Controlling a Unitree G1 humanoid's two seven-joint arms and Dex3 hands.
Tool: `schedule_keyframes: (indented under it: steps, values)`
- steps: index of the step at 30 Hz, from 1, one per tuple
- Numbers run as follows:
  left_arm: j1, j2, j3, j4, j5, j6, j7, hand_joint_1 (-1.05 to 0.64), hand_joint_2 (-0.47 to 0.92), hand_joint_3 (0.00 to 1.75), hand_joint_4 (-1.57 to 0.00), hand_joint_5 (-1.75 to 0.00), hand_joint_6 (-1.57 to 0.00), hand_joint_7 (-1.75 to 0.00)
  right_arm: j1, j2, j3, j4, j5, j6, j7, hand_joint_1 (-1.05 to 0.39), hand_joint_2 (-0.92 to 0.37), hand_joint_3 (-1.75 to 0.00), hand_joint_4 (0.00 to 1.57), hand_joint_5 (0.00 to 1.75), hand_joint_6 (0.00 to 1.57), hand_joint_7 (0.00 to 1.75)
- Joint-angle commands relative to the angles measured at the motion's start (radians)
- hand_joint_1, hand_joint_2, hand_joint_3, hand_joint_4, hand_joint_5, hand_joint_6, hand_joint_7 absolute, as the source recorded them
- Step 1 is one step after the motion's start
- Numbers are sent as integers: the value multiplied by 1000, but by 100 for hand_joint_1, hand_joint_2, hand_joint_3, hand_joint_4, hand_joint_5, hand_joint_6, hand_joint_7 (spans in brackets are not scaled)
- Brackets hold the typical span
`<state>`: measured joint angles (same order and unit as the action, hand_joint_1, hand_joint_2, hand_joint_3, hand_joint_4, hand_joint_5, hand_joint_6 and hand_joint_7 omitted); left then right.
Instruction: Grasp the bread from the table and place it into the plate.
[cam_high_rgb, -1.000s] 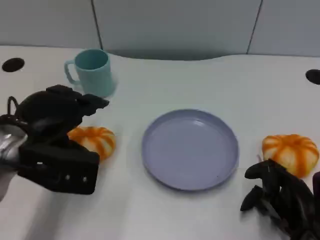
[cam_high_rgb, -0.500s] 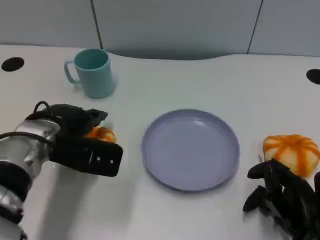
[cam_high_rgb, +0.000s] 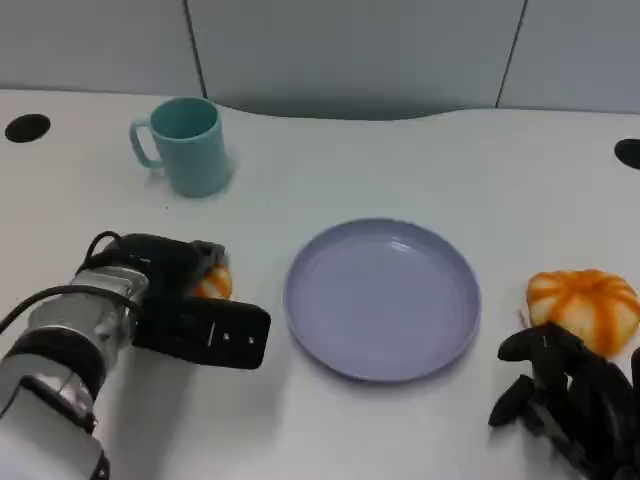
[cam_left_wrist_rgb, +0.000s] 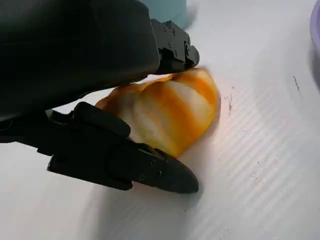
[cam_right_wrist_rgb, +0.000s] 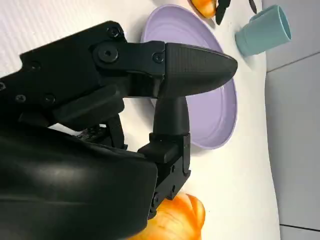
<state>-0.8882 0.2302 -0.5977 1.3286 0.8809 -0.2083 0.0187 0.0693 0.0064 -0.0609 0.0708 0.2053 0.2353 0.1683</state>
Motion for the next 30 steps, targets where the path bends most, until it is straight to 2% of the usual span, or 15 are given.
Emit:
schedule_keyframes:
  steps: [1, 3, 4, 5, 6, 7, 8, 10, 15, 19, 25, 30]
  values:
    - [18, 2, -12, 18, -19, 2, 21, -38, 78, 1, -39, -23, -47, -17, 13, -10, -8, -13, -3, 9, -13, -36, -92, -57, 63, 175, 42, 173]
    - [17, 2, -17, 19, -24, 2, 23, -37, 78, 1, -40, -24, -48, -18, 13, -10, -7, -14, -3, 9, -14, -36, -92, -57, 63, 175, 42, 172]
    - [31, 9, -17, 14, -23, -18, 109, -37, 79, 1, -39, -25, -48, -18, 14, -11, -7, -13, -3, 9, -14, -36, -92, -56, 63, 175, 42, 172]
    - [45, 17, -17, 9, -21, -45, 199, -27, 86, 2, -46, -113, -43, -106, 16, -10, -9, -15, 0, 12, -15, -36, -92, -56, 64, 175, 42, 172]
    - [55, 23, -18, 7, -19, -65, 265, -21, 88, 2, -54, -143, -42, -140, 17, -10, -10, -16, 2, 14, -15, -36, -92, -56, 64, 175, 42, 172]
    - [62, 27, -21, 8, -16, -82, 321, -18, 89, 3, -62, -162, -44, -160, 19, -9, -10, -15, 3, 9, -13, -36, -92, -56, 63, 175, 42, 172]
    - [64, 29, -24, 11, -15, -91, 348, -17, 91, 4, -70, -168, -50, -167, 20, -9, -11, -15, 4, 6, -12, -36, -92, -56, 63, 175, 42, 171]
    - [71, 26, 1, 18, -47, -109, 359, -17, 92, 9, -77, -173, -52, -173, 19, -8, -12, -10, 6, 0, -8, -36, -92, -56, 63, 175, 42, 171]
    - [98, 9, 121, 17, -192, -170, 329, -15, 92, 12, -77, -175, -51, -175, 13, -14, -13, -4, 5, 2, -5, -35, -92, -57, 62, 175, 41, 170]
    - [111, -4, 233, 0, -324, -221, 282, -16, 89, 11, -77, -175, -52, -175, 9, -18, -11, 21, 4, -31, 15, -34, -92, -60, 62, 175, 40, 171]
    - [95, -33, 443, -65, -582, -312, 82, -17, 88, 9, -77, -175, -56, -175, 11, -13, -9, 40, 1, -48, 16, -34, -92, -59, 61, 175, 40, 172]
    - [67, -48, 505, -152, -678, -336, -41, -12, 86, 7, -76, -175, -57, -175, 4, -5, -13, 53, 8, -51, 12, -34, -92, -56, 62, 175, 40, 169]
